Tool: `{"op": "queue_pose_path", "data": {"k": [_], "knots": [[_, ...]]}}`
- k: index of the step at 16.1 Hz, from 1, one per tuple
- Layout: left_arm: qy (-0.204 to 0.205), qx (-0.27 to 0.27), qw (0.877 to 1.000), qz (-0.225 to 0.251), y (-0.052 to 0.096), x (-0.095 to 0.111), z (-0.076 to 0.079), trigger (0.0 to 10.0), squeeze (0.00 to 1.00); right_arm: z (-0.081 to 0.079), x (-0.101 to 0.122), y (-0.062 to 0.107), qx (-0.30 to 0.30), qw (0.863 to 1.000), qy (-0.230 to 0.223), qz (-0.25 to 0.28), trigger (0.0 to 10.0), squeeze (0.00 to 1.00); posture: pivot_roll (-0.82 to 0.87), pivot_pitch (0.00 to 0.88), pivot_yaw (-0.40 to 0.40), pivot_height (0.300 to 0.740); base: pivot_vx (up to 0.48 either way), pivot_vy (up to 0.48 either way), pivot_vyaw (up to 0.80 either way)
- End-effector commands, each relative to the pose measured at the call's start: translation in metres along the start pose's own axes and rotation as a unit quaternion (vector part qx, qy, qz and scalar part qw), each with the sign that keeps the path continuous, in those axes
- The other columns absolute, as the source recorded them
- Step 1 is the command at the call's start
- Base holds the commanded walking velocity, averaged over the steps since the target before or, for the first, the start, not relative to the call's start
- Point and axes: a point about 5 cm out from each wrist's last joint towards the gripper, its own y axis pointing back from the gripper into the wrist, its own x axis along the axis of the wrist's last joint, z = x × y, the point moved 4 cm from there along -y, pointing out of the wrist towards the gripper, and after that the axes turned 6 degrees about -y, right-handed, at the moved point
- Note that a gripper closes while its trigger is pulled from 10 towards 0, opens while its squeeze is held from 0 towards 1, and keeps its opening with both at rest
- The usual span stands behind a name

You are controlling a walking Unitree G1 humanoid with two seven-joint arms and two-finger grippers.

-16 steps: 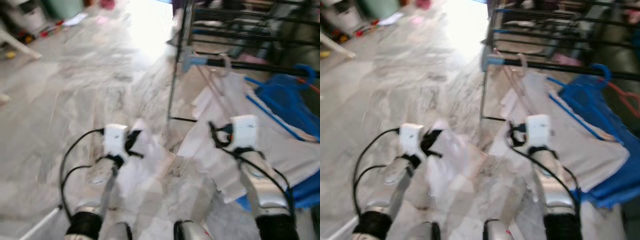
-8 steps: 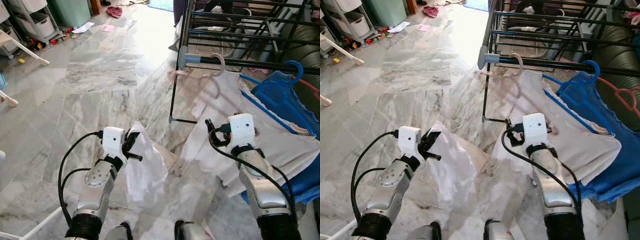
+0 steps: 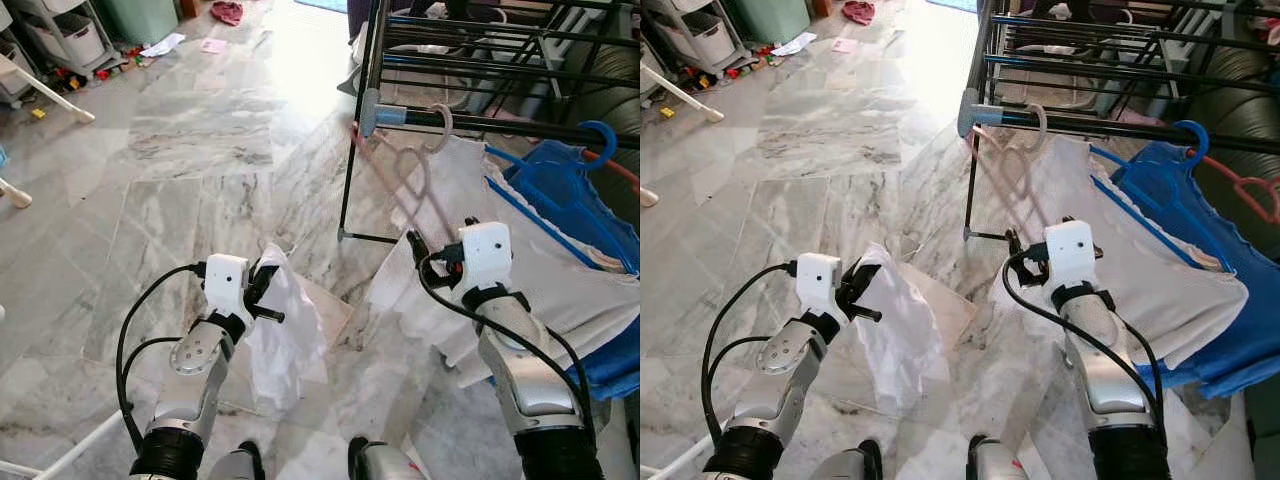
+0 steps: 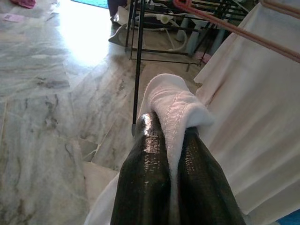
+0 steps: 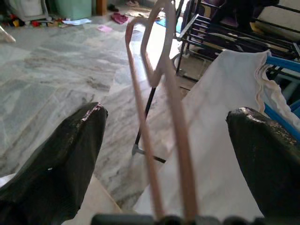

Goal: Hang hanger

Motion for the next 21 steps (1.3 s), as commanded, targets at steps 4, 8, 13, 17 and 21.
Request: {"op": "queue_pose_path", "data": {"k": [4,8,13,17,21], "knots": [[-0.008,-0.001,1.000,-0.001,-0.001,0.002,-0.001,10.0,0.00,0.006,0.001,-0.003,0.000,1.000,-0.016,-0.007,10.0,0.00,-0.08,0.226,0.009,0.740,0.000,0.000,0.00],[-0.010,-0.004,1.000,-0.005,-0.003,0.001,0.000,10.0,0.00,0.006,-0.009,-0.022,-0.012,0.999,-0.002,-0.044,10.0,0.00,-0.08,0.224,0.017,0.740,0.000,0.000,0.00],[-0.012,-0.005,1.000,-0.004,-0.004,0.002,0.000,10.0,0.00,0.020,-0.007,-0.043,-0.030,0.997,0.010,-0.069,4.8,0.00,-0.08,0.224,0.017,0.740,0.000,0.000,0.00],[-0.013,-0.005,1.000,-0.007,-0.004,0.001,-0.001,10.0,0.00,0.016,-0.003,-0.060,-0.018,0.997,0.007,-0.081,0.0,0.00,-0.07,0.223,0.019,0.740,0.000,0.000,0.00],[-0.013,-0.005,1.000,-0.011,-0.003,0.000,-0.001,10.0,0.00,0.015,0.002,-0.070,-0.004,0.996,0.011,-0.087,0.1,0.00,-0.06,0.224,0.016,0.740,0.000,0.000,0.00]]}}
